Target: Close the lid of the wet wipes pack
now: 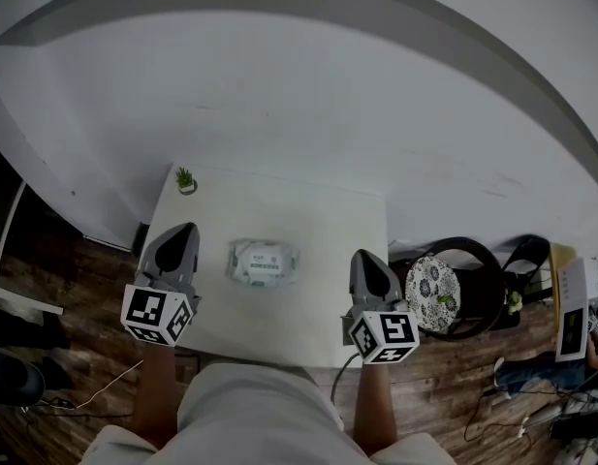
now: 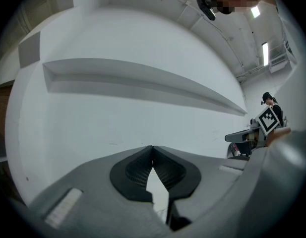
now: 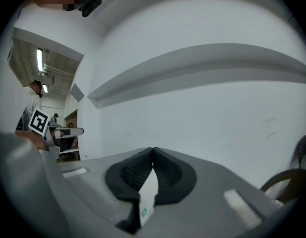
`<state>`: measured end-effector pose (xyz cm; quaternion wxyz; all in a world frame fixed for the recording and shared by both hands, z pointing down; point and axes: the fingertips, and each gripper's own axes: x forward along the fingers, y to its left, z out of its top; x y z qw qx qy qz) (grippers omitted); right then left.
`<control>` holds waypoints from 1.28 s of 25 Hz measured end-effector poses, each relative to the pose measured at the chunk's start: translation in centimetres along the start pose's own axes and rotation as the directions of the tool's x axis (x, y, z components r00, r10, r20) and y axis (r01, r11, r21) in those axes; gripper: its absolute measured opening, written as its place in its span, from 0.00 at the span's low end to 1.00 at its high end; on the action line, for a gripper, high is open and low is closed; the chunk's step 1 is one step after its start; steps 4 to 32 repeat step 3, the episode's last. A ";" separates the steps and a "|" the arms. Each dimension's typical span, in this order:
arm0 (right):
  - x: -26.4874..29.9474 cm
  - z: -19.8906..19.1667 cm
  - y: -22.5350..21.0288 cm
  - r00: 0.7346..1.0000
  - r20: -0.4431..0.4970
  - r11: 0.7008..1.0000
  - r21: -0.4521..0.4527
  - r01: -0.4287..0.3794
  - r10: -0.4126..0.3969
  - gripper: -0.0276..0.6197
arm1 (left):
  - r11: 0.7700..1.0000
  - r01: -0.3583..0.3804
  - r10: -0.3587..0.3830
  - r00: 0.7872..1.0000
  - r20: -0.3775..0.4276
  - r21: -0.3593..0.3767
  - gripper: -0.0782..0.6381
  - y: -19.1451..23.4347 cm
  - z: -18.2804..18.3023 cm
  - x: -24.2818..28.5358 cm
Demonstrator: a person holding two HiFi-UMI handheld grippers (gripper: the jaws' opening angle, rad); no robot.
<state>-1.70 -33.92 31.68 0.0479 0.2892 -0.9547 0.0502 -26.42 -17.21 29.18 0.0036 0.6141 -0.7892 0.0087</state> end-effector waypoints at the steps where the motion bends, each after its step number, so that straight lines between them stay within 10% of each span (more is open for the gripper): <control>1: 0.0 0.1 0.0 1.000 0.002 1.000 0.000 -0.001 0.001 0.05 | 1.000 -0.002 0.002 1.000 0.002 -0.001 0.12 0.0 0.1 0.0; 32: 0.0 0.2 0.1 1.000 0.006 1.000 -0.002 0.000 0.000 0.05 | 1.000 -0.004 0.004 1.000 0.007 -0.002 0.12 0.0 0.2 0.0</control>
